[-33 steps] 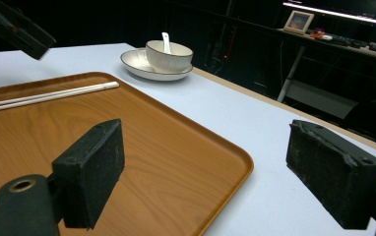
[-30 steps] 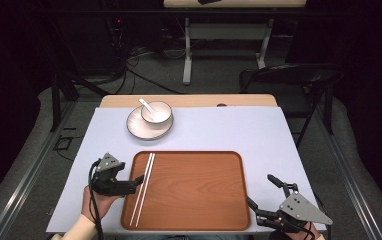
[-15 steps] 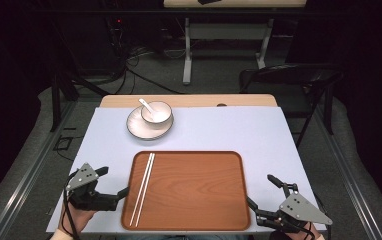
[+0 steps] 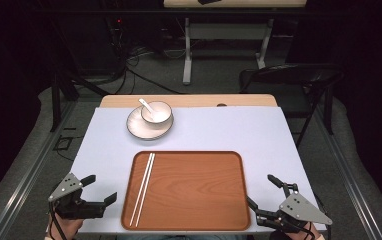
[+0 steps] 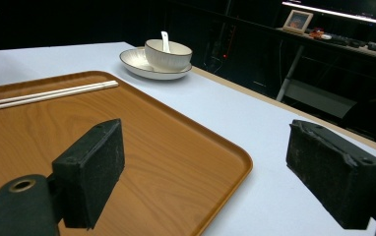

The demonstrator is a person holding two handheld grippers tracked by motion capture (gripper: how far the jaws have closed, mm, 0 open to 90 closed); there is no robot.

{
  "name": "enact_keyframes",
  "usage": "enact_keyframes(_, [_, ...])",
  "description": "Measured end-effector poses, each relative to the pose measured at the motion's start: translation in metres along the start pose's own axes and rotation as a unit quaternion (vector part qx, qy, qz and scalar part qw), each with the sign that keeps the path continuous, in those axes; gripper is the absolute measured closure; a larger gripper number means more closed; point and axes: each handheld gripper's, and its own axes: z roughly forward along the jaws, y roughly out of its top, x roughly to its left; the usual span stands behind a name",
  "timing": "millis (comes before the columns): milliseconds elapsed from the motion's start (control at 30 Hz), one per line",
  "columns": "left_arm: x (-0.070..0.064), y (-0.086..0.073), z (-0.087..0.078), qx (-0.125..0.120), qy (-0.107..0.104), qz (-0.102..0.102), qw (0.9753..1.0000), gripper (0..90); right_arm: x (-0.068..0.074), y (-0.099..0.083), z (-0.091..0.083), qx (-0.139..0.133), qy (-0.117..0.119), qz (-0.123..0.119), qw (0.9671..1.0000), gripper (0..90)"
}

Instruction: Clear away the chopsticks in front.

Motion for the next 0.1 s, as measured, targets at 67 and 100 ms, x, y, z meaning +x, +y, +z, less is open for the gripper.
enact_keyframes(67, [0.0012, 0.0002, 0.0015, 0.001, 0.004, -0.003, 1.0, 0.0, -0.0002, -0.0002, -0.0001, 0.0, 0.0, 0.0, 1.0, 14.0])
enact_keyframes(100, [0.0024, 0.0, 0.0034, 0.003, 0.0, -0.005, 1.0, 0.0, -0.0002, -0.0002, -0.0001, 0.001, -0.001, 0.002, 1.0, 14.0])
